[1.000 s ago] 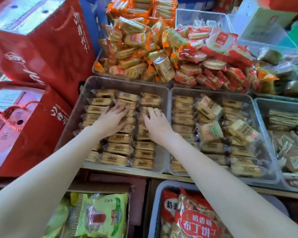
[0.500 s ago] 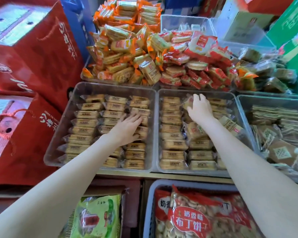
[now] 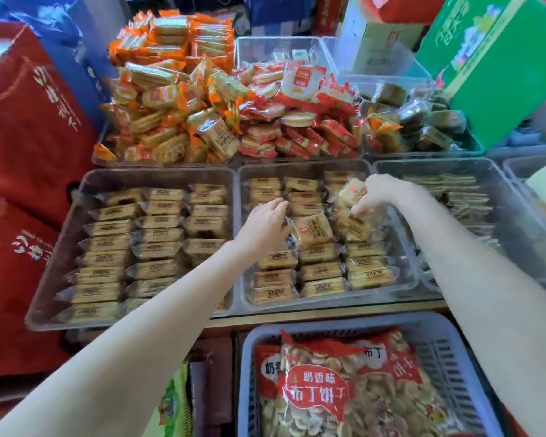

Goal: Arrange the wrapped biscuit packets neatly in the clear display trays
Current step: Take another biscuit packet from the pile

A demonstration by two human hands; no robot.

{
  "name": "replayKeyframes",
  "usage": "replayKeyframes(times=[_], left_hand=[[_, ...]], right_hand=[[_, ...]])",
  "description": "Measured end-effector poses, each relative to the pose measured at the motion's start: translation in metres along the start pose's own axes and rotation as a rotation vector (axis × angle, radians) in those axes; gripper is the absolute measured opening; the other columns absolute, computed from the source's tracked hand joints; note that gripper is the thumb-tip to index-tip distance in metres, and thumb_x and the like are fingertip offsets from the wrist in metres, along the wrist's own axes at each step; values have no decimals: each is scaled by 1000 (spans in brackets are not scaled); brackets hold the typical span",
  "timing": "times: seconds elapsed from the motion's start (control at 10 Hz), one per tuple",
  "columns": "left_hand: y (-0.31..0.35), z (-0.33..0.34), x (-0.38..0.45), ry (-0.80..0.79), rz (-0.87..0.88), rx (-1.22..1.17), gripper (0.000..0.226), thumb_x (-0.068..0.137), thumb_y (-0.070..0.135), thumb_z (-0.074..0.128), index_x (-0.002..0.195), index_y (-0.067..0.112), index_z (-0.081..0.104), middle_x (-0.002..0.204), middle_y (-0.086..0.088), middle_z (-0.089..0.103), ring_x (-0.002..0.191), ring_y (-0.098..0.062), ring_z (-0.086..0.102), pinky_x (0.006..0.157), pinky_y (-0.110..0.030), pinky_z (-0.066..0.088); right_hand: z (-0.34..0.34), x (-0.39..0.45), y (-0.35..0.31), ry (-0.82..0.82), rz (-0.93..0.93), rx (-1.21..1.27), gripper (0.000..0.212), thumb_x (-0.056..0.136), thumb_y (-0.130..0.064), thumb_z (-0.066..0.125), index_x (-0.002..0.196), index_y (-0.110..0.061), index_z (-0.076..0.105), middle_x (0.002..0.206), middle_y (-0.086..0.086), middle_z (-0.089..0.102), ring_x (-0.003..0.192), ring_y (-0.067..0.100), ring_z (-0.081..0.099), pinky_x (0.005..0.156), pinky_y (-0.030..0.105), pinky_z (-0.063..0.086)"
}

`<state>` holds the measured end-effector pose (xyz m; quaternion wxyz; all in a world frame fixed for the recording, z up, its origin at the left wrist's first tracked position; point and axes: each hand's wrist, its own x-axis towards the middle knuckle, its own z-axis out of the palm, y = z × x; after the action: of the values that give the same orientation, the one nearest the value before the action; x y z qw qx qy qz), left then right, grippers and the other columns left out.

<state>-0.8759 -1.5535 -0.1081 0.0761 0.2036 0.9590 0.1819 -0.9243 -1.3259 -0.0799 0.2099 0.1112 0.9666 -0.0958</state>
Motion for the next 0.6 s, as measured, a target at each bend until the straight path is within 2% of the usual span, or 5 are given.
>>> replayKeyframes(times=[0.1, 0.2, 0.4, 0.5, 0.6], left_hand=[[24, 15, 20, -117, -86, 37, 46, 98, 30, 44, 134, 1, 41, 138, -15, 47, 128, -29, 42, 105, -36, 30], [34, 16, 23, -138, -141, 88, 31, 94, 29, 52, 113, 4, 52, 116, -14, 61, 109, -32, 55, 89, -37, 41], [39, 7, 11, -184, -213, -174, 29, 90, 22, 59, 109, 10, 40, 105, -13, 58, 96, -33, 56, 80, -40, 44], [20, -4, -1, -50, -246, -375, 23, 88, 15, 61, 97, 17, 40, 98, -10, 59, 84, -25, 56, 73, -36, 47], [-10, -25, -18, 39, -244, -480, 27, 85, 7, 62, 100, 18, 41, 94, -5, 60, 71, -12, 53, 61, -24, 44]], right_hand=[[2, -13, 12, -50, -4, 5, 64, 80, -48, 69, 129, -10, 54, 135, 18, 50, 125, 40, 44, 104, 48, 38], [9, -26, 12, -144, -94, 46, 68, 93, -56, 43, 143, -10, 37, 146, 14, 40, 132, 33, 38, 106, 41, 32], [8, -41, 6, -97, -136, 190, 92, 78, -36, 75, 148, -18, 17, 145, 15, 25, 126, 34, 42, 93, 39, 43], [4, -50, -5, -64, -153, 115, 98, 75, -36, 79, 148, -11, 19, 147, 17, 20, 129, 33, 40, 101, 39, 38], [-8, -62, -28, 12, -239, 75, 87, 72, -43, 78, 139, -6, 37, 139, 15, 33, 122, 29, 44, 98, 34, 38]])
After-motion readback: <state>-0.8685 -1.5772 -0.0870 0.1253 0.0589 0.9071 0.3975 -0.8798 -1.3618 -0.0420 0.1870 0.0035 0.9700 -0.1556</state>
